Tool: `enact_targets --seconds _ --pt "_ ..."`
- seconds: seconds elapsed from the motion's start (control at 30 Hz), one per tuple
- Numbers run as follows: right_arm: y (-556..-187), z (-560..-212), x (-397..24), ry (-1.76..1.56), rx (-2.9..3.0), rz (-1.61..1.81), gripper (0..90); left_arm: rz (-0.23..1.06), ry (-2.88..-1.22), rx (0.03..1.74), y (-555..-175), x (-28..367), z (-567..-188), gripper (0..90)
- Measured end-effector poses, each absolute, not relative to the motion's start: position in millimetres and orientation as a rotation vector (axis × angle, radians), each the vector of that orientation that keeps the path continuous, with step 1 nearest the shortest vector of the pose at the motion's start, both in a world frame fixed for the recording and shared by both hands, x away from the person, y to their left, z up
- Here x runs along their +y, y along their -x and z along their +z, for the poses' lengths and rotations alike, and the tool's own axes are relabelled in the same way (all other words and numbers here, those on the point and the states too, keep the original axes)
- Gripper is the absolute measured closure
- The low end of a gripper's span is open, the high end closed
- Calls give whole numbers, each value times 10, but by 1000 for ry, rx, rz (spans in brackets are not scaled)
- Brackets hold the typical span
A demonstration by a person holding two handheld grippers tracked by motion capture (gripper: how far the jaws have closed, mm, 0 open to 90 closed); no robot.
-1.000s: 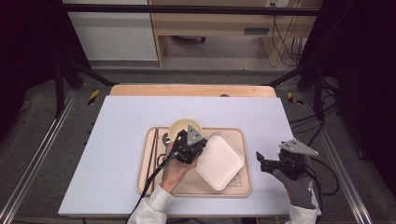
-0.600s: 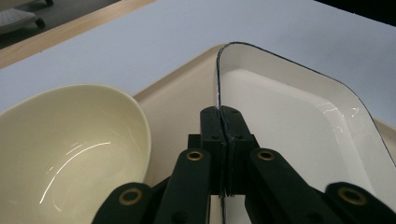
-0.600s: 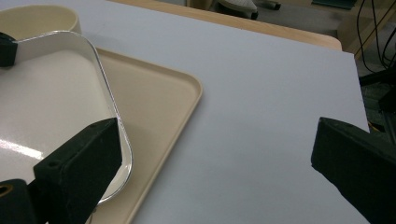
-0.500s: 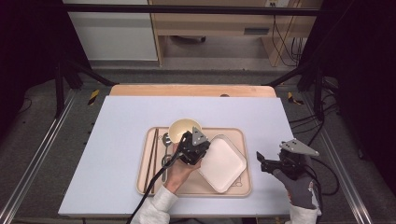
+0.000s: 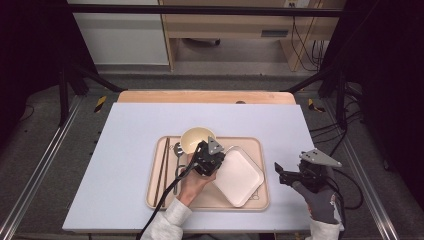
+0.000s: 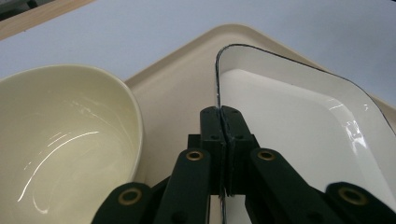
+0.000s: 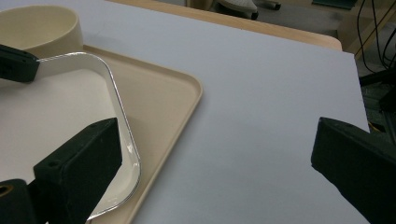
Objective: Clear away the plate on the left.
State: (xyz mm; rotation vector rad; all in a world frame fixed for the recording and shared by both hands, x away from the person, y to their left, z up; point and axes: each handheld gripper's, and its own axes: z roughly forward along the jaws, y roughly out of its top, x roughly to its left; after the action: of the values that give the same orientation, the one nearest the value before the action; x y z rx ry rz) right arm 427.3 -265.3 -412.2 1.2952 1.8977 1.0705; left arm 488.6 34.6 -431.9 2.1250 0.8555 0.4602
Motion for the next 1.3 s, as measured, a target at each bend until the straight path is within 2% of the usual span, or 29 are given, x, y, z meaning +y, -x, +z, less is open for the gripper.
enact_targets --seconds 0.67,1.3 --pt "-4275 -4124 -2651 -1292 1898 1068 22 429 -2198 917 -4987 350 -4580 842" --pt "-4277 -4128 -2645 -1290 1901 1066 21 421 -2233 939 -5014 347 -4678 817"
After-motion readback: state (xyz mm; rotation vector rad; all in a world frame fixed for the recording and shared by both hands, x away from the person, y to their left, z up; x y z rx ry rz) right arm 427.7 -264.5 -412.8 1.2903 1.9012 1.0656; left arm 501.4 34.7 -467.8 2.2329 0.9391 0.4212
